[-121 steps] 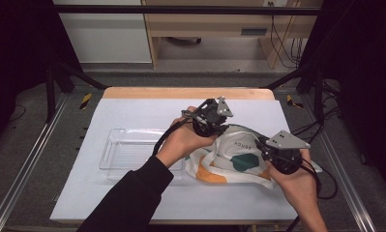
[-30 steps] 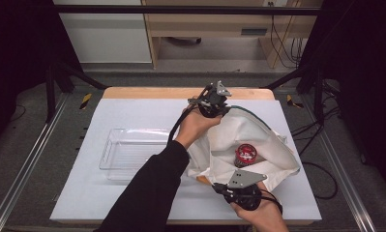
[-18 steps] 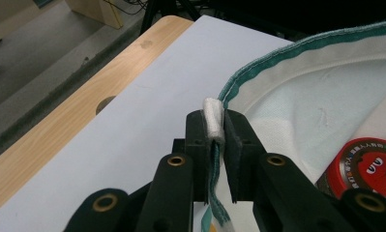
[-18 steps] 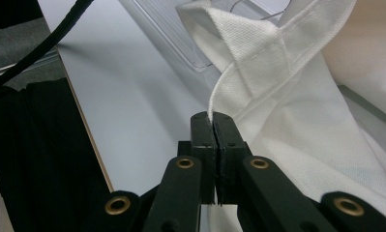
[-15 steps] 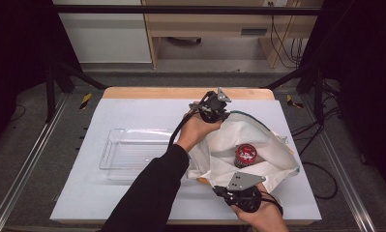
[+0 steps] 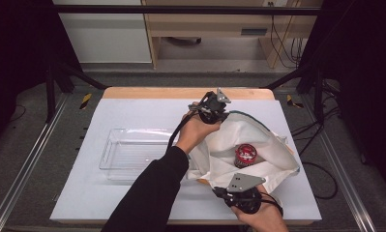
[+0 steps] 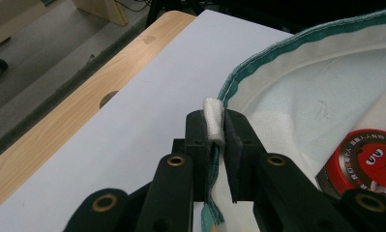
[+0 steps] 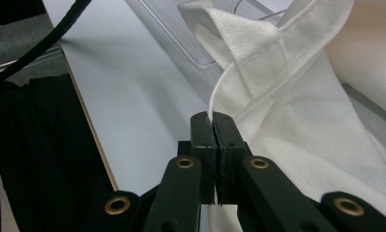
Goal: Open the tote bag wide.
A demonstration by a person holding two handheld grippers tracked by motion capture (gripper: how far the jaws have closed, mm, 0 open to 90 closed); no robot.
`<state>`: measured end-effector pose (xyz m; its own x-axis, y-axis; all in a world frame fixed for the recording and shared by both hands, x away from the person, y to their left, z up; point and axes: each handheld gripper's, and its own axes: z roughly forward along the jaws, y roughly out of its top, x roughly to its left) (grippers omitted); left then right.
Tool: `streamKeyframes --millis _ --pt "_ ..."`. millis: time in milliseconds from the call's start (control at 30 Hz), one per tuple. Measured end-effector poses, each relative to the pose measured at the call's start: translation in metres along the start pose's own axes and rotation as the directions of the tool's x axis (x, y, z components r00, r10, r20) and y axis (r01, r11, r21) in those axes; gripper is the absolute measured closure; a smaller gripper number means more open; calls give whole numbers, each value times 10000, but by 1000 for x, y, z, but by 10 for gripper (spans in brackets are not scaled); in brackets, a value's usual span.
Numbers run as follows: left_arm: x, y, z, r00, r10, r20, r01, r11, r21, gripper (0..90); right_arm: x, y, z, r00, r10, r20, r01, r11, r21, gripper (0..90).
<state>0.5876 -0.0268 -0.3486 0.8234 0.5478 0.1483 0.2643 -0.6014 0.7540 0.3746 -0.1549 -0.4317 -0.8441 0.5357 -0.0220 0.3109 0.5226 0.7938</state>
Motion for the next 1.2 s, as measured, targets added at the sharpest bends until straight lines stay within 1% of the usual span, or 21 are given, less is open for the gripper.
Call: streamKeyframes --millis 233,333,400,467,500,533,567,633,667,733,767,800,867,933,967,1033,1067,1100,1133,1167,1200 --pt "0 1 7 9999 -112 -116 114 9999 123 806 3 -1 4 9999 -79 -123 82 9996 259 892" --pt "-2 3 10 9999 18 -104 -17 10000 87 806 4 -2 6 9999 -116 -109 119 9994 326 890" --pt "-2 3 11 10000 31 -88 -30 9999 143 800 3 -4 7 10000 -23 -55 25 9995 316 875" --pt "-2 1 12 10000 26 -46 -26 10000 86 780 2 -4 7 10000 32 -59 -30 9996 294 857" --pt "-2 1 11 10000 69 -68 -69 10000 63 780 2 -4 8 9999 98 -61 -97 9997 234 819" --pt "-2 0 9 10000 53 -76 -53 10000 -17 750 2 -4 8 9999 126 -39 -125 9998 178 766" --pt "-1 1 7 9999 25 -104 -26 10000 -29 706 3 -3 9 10000 51 53 -52 9999 124 713" --pt "-2 1 -1 10000 -53 -79 51 9994 -336 643 4 -2 8 9999 -27 131 27 10000 36 637" --pt "-3 2 -6 9999 -56 -148 49 9989 -468 603 4 -1 8 9999 -70 137 71 10000 -49 599" --pt "-5 3 -15 9998 79 -204 -92 9979 -634 539 4 0 7 9996 22 294 -17 9999 -156 531" --pt "-7 4 -20 9993 213 -310 -231 9978 -620 528 3 0 7 9993 0 364 6 9999 -170 512" --pt "-9 6 -27 9986 290 -441 -323 9966 -752 492 3 0 6 9990 117 437 -110 9998 -165 467" --pt "-12 7 -37 9988 316 -375 -351 9947 -965 488 3 0 6 9989 142 458 -135 9998 -152 457" --pt "-17 7 -46 9984 333 -452 -381 9933 -1088 457 2 -1 5 9982 150 577 -144 9998 -115 410" --pt "-19 7 -50 9976 472 -499 -521 9934 -1022 441 2 -1 5 9971 82 751 -80 10000 -36 367" --pt "-23 5 -58 9960 650 -607 -704 9933 -920 423 3 1 2 9951 -12 991 7 10000 53 338" --pt "-25 5 -62 9949 744 -676 -802 9929 -876 416 3 2 -1 9946 -41 1038 44 10000 -30 319" --pt "-27 3 -67 9923 893 -857 -978 9901 -1004 412 2 2 -2 9943 -78 1064 90 9999 -110 310" --pt "-29 1 -72 9909 983 -923 -1069 9898 -937 404 0 1 -7 9942 115 1066 -97 9998 -173 283" --pt "-34 -4 -78 9917 880 -934 -973 9902 -1000 403 -2 1 -8 9936 217 1109 -201 9997 -150 273" --pt "-34 -4 -78 9917 880 -934 -973 9902 -1000 402 -4 -1 -10 9921 285 1223 -267 9995 -164 276"
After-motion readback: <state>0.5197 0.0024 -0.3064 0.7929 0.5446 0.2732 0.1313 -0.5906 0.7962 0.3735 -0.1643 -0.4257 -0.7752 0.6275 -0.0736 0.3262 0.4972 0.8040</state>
